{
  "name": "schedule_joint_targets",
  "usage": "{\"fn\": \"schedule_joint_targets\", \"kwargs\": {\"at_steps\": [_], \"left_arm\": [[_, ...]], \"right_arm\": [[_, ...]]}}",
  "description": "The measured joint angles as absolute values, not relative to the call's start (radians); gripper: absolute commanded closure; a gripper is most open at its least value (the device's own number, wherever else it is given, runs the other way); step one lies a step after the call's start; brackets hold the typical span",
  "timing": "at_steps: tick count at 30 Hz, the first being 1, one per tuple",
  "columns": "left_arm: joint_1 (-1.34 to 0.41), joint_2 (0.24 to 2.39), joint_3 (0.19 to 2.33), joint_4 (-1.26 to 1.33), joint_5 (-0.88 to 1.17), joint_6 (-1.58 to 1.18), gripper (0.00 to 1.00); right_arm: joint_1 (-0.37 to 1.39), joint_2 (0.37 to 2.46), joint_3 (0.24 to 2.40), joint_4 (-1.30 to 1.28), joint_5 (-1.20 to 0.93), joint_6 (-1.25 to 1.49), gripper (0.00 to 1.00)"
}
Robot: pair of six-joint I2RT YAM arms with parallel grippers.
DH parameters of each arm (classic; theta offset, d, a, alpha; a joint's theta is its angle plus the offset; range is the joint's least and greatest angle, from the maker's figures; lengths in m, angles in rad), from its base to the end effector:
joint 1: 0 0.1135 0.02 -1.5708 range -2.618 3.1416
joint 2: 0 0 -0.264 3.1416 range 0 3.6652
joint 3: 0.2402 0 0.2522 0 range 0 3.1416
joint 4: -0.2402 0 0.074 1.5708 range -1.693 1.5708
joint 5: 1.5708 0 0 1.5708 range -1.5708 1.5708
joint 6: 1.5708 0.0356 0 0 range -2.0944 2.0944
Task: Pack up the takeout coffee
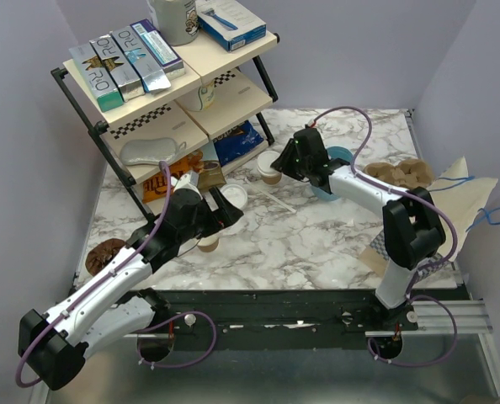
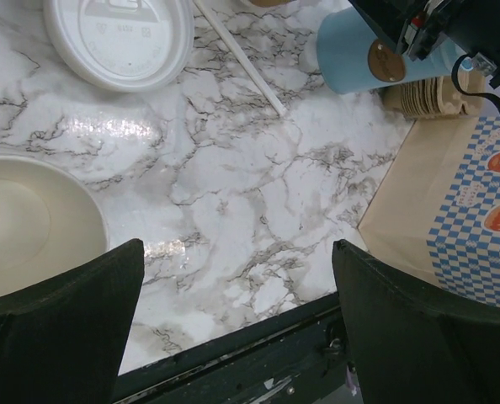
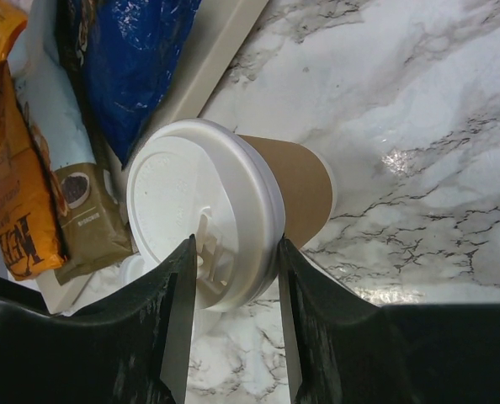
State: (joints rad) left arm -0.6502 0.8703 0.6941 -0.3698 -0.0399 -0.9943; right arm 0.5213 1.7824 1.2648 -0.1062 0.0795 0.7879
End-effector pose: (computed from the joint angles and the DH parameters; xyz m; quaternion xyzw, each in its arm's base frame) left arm 0.1562 -0.1170 0.2746 -0.1588 0.8569 -0.3473 0.3463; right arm 0.3542 0.2002 0.2386 0.1362 0.8790 0.2494 0.3830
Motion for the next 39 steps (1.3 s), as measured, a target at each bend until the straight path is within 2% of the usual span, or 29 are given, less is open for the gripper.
{"fn": "schedule_joint_targets", "kwargs": {"at_steps": [7,13,26,31,36,38,39], "left_arm": [[-0.650,0.870,0.691,-0.370,-0.052,-0.995,0.01],[-0.650,0.870,0.688,-0.370,-0.054,-0.995,0.01],[-0.650,0.847,0.673,-0.384,-0.061,-0.996,0.01],[-0.650,0.844,0.671,-0.384,-0.061,-0.996,0.01],[-0.650,0.843,0.671,-0.384,-0.061,-0.995,0.01],[-0.650,0.843,0.671,-0.384,-0.060,-0.994,0.01],[-0.650,0.842,0.671,-0.383,-0.060,-0.994,0.01]], "right_arm": [[0.521,1.822,1.272,-0.108,0.072,0.796,0.55],[0.516,1.823,1.274,-0.116,0.073,0.796,0.43],[0.516,1.803,1.290,-0.158,0.081,0.760,0.35],[0.516,1.737,1.304,-0.178,0.063,0.678,0.27],[0.516,1.636,1.357,-0.186,0.020,0.575,0.24],[0.516,1.590,1.367,-0.187,0.015,0.548,0.04],[0.516,1.568,1.373,-0.189,0.016,0.527,0.00]]}}
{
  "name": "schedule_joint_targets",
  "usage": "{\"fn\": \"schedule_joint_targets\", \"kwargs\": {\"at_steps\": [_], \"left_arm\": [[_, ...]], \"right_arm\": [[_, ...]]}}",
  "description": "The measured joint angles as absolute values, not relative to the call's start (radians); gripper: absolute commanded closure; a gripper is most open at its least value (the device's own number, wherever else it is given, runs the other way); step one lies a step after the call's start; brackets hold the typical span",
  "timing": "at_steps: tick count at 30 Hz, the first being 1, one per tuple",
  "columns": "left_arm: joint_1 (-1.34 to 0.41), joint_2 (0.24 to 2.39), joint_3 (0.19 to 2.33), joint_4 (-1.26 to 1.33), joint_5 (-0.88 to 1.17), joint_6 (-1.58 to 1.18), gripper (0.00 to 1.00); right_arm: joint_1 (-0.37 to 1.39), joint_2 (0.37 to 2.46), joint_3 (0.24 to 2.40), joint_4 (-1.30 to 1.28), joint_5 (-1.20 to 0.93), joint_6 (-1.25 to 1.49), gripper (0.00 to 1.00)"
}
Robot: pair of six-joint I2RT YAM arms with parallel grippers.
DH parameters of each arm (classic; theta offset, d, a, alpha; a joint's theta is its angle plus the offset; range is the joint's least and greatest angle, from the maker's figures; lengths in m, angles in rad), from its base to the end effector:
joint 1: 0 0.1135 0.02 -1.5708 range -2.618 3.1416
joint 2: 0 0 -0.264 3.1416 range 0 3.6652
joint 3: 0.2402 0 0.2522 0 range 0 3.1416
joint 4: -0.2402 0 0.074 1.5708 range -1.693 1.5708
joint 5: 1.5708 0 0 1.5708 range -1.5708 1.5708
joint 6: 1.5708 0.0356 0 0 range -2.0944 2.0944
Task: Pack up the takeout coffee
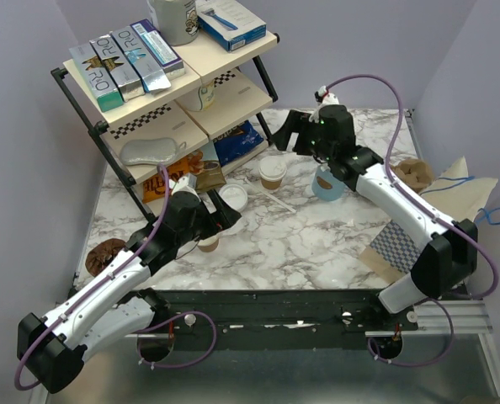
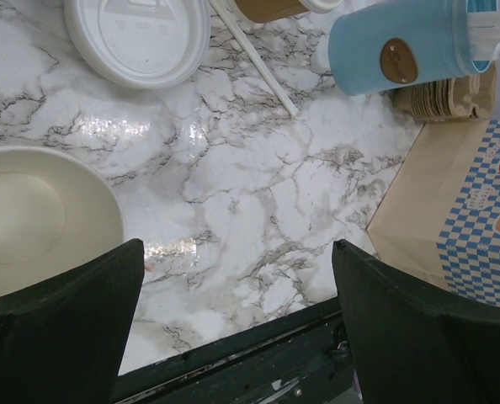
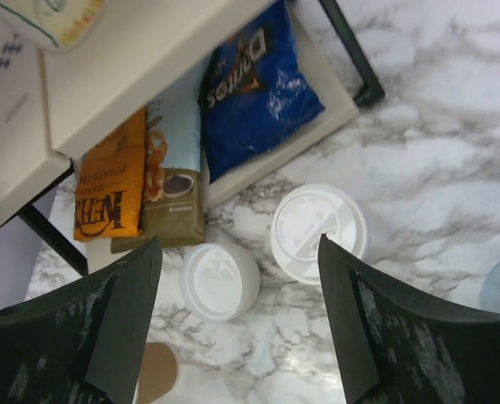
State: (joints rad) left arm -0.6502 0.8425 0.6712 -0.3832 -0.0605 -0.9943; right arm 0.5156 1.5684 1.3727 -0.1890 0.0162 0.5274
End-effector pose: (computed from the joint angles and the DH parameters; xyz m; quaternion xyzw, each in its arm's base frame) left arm 0.1517 -0.1127 0.2702 -0.1640 0.8578 -0.3383 0.3503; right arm 0.3247 0.1834 0.3476 0.0094 0.8292 0.2726 0.4879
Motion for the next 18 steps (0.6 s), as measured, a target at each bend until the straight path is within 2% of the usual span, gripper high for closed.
{"fn": "schedule_joint_targets", "kwargs": {"at_steps": [10,14,18], "left_arm": [[-0.650,0.842,0.671,-0.364,-0.048,-0.936,0.01],[-0.650,0.842,0.671,-0.362,-0.047,-0.908,0.01],[-0.650,0.842,0.674,-0.361,-0.047,-0.870,0.01]], "right_arm": [[0.430,1.330,1.389,-0.239,0.164,0.277,0.00],[0.244,1.279,1.433,-0.342,0.177,0.260,0.00],[0.063,1.316,1.530,-0.507,0.182,0.236,0.00]]}}
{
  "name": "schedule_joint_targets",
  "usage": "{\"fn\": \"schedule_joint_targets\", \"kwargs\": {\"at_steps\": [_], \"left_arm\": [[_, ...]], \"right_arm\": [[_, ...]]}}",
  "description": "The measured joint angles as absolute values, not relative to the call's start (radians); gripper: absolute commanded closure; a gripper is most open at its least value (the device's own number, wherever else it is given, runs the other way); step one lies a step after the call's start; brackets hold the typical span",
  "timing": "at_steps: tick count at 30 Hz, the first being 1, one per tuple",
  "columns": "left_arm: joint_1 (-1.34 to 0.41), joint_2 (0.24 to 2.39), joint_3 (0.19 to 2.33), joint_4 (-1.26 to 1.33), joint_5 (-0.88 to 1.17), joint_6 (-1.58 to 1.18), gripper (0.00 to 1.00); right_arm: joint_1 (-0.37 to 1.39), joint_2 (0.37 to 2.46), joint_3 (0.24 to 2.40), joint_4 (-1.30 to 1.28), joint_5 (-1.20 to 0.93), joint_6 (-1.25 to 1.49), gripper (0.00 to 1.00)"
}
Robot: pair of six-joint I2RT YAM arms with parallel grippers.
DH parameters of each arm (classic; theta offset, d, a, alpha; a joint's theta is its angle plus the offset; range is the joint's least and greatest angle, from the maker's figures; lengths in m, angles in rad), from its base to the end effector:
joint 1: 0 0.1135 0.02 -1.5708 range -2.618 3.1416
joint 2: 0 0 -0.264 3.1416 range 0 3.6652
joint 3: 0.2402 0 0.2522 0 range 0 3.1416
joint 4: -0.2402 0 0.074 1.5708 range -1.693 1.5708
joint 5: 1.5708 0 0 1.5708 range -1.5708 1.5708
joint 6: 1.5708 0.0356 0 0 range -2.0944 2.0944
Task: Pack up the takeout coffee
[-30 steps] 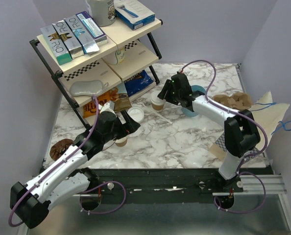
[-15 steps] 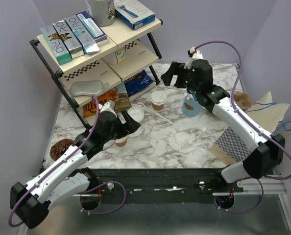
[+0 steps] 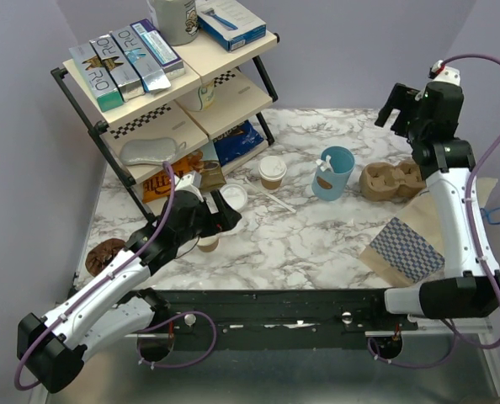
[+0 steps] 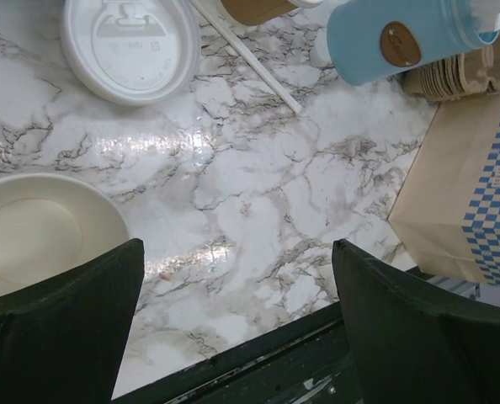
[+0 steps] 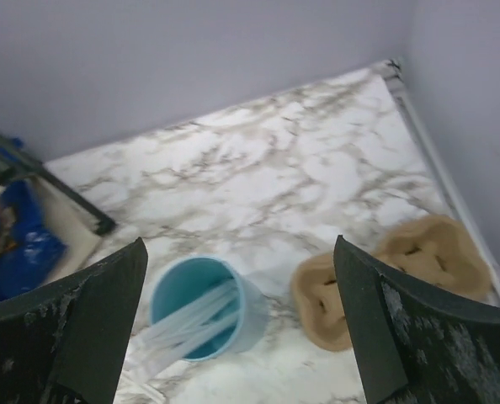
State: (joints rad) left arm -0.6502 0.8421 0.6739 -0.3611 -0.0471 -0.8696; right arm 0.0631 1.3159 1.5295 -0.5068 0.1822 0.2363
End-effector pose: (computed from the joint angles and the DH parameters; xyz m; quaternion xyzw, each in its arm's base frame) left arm 0.1525 -0.1139 0.2733 -0.1066 0.8607 -0.3278 0.3746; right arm 0.2843 0.0115 0.4480 0.1232 0.7918 0.0163 0.5980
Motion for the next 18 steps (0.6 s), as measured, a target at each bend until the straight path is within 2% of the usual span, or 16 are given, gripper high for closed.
{"fn": "schedule_joint_targets", "kwargs": {"at_steps": [6,11,16,18], "left_arm": [[-0.650,0.847,0.689,-0.368,-0.047,-0.810,0.01],[-0.650,0.866,0.694,-0.368,-0.047,-0.788,0.01],[-0.650,0.874,0.694,-0.368,-0.048,-0.780,0.01],[-0.650,0.874,0.694,-0.368,-0.052,-0.776,0.01]], "right_arm": [[-0.060,1.475,1.596,-0.720,0.150,0.138,0.05],[-0.065,1.615,1.620,-0.841,0.110,0.037,0.12],[-0.065,1.678,1.647,-0.907,0.044,-0.070,0.23],[-0.065,1.694,1.650,-0.914,0.017,-0.102,0.24]]}}
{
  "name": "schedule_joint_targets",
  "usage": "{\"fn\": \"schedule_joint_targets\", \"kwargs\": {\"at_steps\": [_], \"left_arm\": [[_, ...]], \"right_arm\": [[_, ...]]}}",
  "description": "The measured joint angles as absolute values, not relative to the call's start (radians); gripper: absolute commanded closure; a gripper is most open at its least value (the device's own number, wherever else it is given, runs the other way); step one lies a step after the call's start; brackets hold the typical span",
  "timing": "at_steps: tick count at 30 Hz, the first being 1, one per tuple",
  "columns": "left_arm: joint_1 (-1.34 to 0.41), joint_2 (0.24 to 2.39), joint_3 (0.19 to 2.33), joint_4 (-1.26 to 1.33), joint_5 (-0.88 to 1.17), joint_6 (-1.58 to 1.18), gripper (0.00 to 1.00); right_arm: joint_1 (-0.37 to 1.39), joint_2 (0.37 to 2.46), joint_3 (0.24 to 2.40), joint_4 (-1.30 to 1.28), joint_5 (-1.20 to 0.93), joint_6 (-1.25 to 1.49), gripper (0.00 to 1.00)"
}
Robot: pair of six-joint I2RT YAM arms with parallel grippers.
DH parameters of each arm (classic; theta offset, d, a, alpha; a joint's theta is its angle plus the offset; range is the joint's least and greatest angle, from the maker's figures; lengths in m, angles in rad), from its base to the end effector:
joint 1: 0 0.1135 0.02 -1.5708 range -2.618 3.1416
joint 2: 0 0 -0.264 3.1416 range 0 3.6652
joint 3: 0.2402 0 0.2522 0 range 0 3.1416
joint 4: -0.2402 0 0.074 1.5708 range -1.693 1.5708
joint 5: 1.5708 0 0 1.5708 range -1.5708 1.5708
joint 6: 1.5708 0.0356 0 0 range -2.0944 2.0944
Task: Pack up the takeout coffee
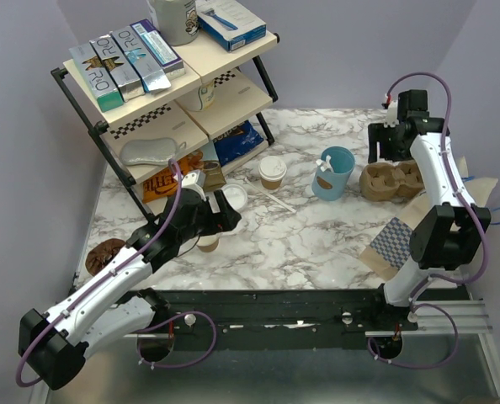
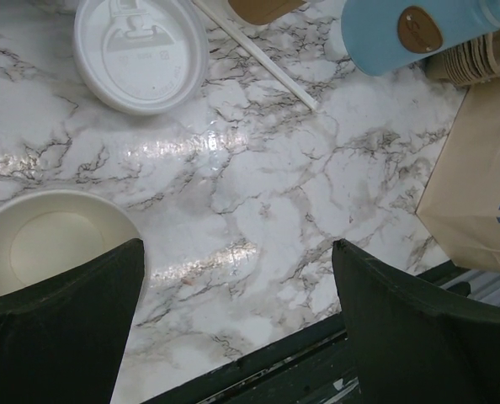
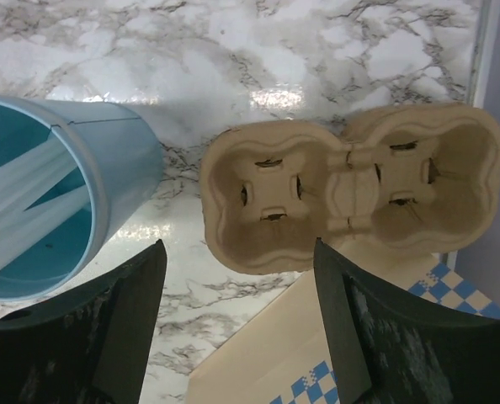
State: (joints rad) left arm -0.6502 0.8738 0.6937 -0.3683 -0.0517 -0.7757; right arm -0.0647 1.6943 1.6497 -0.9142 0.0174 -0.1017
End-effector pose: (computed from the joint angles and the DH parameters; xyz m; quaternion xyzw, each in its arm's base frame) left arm 0.1569 -0.1170 0.2740 -0.0673 0.8694 -0.3028 0.3847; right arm 0.3621 -0.0241 0.3348 -0.0150 0.9534 -0.0333 0.2995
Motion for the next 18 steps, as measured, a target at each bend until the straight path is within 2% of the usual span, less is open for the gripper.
{"fn": "schedule_joint_targets", "kwargs": {"at_steps": [5,7,12,15,18], "left_arm": [[-0.650,0.871,0.694,-0.381,-0.084,-0.773,0.01],[-0.650,0.865,0.694,-0.392,-0.099,-0.772,0.01],[-0.650,0.860,0.694,-0.399,-0.124,-0.772,0.01],[-0.650,0.862,0.694,-0.400,-0.130,-0.772,0.01],[-0.650,0.869,0.694,-0.400,-0.134,-0.772,0.01]], "right_arm": [[-0.064,1.758,1.649,-0.929,-0.041,-0.137,0.32],[-0.065,1.786,1.646,-0.929,-0.059,-0.141,0.38],[-0.064,1.819,1.623,-0.929,-0.077,-0.143,0.41],[-0.065,1.833,1.620,-0.929,-0.077,-0.143,0.48],[-0.064,1.849,1.620,-0.929,-0.077,-0.142,0.51]]}}
